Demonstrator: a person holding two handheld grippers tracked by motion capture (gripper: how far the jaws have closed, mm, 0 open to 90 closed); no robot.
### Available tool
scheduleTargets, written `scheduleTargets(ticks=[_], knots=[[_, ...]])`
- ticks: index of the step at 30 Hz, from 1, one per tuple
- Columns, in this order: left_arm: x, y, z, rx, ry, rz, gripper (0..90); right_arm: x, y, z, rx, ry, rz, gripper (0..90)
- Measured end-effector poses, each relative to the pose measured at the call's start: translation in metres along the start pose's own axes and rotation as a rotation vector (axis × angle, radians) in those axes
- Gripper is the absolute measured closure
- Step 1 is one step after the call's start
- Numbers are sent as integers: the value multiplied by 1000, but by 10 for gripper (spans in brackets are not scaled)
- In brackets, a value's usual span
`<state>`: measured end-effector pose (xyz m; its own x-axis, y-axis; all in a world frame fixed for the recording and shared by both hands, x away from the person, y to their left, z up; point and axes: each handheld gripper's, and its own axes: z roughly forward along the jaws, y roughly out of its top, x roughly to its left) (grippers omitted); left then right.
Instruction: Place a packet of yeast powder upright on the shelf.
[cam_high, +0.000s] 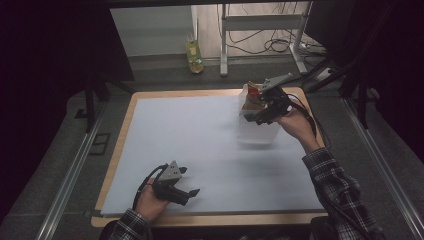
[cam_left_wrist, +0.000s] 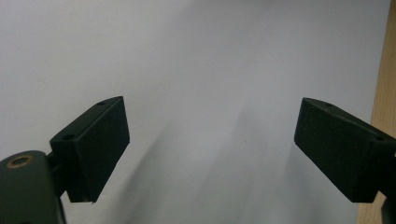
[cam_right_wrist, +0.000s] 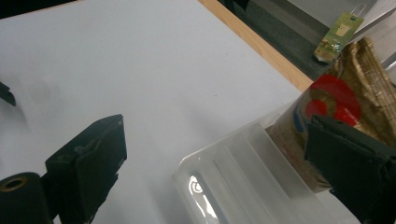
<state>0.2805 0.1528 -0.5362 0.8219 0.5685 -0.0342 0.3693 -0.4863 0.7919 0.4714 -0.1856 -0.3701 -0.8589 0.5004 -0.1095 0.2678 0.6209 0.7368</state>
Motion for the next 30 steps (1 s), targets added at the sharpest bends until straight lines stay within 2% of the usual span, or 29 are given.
scheduleTargets(ticks=[30], knots=[[0,0,0,-7,7,-2,102,38,-22,-17,-29,46,-30,56]])
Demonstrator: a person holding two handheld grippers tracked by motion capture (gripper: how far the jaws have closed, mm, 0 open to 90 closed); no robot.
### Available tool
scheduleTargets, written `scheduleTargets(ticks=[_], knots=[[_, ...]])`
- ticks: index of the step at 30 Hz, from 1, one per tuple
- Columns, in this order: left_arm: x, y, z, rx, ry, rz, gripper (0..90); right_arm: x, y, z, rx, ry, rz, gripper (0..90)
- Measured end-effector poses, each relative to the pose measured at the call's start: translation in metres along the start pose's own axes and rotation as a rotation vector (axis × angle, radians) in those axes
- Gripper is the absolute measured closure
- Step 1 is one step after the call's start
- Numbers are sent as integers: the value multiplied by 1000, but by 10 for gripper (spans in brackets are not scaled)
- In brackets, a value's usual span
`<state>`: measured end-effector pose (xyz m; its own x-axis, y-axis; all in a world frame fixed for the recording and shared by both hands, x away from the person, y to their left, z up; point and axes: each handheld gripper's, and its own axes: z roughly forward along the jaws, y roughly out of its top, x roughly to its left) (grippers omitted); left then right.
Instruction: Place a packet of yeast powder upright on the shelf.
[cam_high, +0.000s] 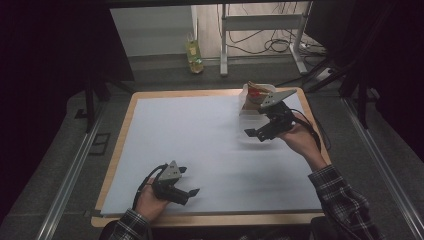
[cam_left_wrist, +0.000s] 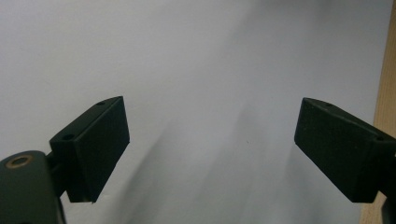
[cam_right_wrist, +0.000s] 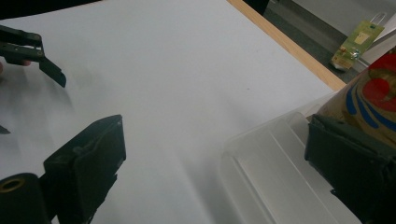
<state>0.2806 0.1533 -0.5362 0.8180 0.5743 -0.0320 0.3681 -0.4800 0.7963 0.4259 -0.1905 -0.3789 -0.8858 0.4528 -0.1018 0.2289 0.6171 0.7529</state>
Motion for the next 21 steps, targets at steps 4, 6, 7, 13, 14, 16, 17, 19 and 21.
scheduleTargets(ticks=[4,6,7,13,14,16,17,19,21], knots=[[0,0,0,0,2,-1,102,4,-2,-3,-6,3,-7,55],[0,0,0,-2,3,-3,102,6,-3,-5,-4,3,-9,54],[0,0,-1,-3,3,-4,102,7,-3,-5,-4,2,-10,54],[1,0,-1,-10,9,-8,100,12,-8,-10,-5,2,-9,49],[2,0,-2,-11,9,-8,99,13,-8,-10,-6,2,-9,48],[2,0,-2,-14,14,-10,98,15,-10,-11,-8,4,-8,47],[2,0,-2,-15,15,-11,98,16,-10,-12,-6,4,-6,47],[2,0,-3,-20,21,-13,95,17,-12,-13,-12,4,-7,45],[3,0,-4,-29,27,-19,93,19,-14,-14,-13,7,-2,42]])
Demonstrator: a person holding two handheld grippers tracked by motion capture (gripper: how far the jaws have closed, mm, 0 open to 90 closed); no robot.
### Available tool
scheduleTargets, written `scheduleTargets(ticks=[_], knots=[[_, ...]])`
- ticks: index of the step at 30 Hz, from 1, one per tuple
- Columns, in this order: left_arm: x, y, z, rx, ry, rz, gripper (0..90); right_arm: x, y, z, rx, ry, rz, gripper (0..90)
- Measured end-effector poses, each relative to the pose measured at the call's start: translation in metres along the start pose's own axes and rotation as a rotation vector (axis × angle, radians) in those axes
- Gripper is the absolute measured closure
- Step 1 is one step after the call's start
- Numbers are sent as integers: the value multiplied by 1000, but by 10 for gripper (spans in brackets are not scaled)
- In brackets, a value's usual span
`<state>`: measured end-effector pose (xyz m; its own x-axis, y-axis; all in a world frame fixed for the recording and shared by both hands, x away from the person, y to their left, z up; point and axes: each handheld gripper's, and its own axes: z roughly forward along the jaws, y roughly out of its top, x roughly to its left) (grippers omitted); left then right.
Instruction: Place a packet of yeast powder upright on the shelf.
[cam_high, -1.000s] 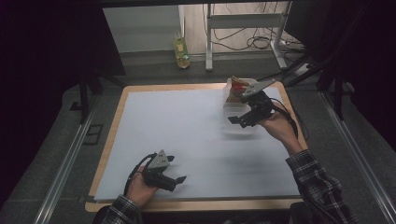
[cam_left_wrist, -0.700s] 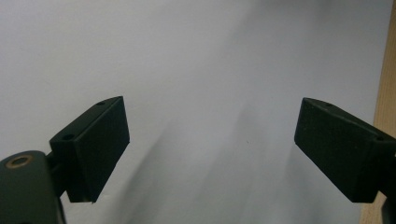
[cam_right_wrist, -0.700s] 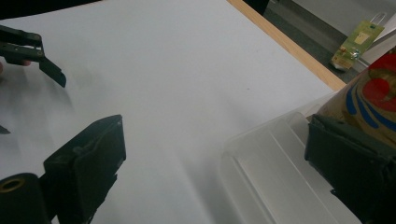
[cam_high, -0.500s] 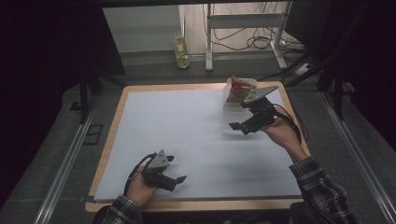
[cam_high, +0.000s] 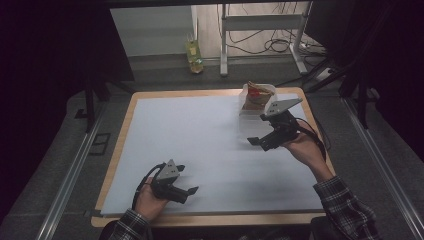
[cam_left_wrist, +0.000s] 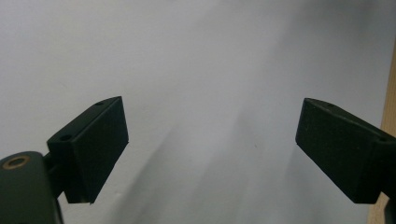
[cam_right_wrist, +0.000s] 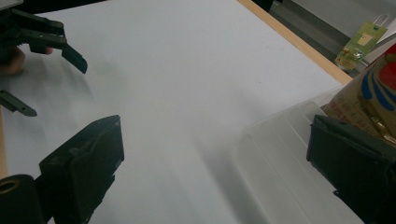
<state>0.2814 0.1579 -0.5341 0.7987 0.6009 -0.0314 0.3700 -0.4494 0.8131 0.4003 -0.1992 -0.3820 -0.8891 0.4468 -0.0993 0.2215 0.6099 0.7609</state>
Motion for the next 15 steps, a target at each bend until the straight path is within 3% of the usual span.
scheduleTargets(ticks=[15], knots=[[5,0,-5,-38,21,-43,53,18,-14,-6,-10,11,-13,25]])
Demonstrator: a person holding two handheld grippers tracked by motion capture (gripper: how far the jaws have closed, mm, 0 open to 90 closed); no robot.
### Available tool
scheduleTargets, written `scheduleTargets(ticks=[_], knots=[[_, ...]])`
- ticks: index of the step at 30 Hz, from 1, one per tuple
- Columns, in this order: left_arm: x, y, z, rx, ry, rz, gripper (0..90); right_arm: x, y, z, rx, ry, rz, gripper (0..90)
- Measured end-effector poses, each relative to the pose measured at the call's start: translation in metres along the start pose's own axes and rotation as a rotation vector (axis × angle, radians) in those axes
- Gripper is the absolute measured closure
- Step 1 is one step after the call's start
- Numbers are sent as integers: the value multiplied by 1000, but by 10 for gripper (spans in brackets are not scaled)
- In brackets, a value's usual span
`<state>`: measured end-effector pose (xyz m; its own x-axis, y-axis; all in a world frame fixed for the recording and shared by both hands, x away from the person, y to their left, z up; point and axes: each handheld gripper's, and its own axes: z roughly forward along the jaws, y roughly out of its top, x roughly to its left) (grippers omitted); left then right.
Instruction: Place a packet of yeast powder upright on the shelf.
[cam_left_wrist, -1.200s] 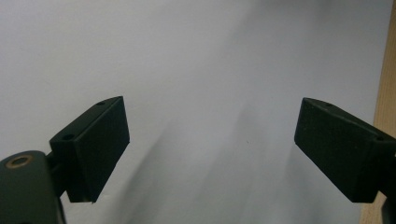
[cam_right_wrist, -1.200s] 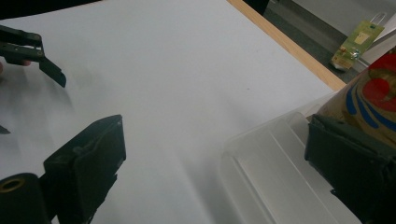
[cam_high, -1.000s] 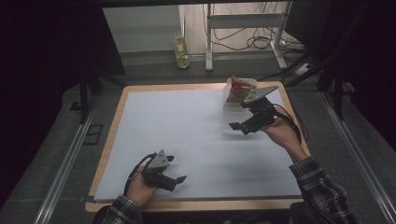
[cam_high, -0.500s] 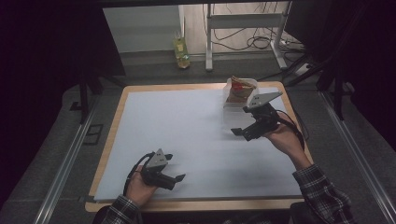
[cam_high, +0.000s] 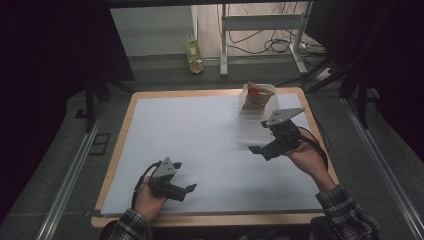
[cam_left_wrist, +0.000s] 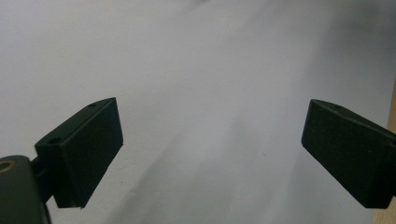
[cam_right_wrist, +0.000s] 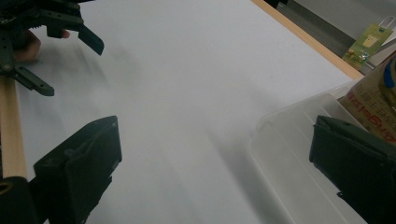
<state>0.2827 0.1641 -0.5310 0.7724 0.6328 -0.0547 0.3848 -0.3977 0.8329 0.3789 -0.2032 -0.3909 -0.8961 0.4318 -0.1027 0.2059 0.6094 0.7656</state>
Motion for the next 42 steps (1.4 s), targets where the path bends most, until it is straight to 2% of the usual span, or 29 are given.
scheduleTargets(ticks=[12,26,34,42], knots=[[1,0,-1,-5,5,-8,47,16,-11,-1,-6,26,6,20],[0,0,0,-1,-4,-2,49,31,-31,-4,-29,28,58,16],[-1,0,1,4,-7,3,50,38,-45,0,-36,35,73,16],[-1,0,1,4,-11,1,52,42,-60,6,-38,32,68,16]])
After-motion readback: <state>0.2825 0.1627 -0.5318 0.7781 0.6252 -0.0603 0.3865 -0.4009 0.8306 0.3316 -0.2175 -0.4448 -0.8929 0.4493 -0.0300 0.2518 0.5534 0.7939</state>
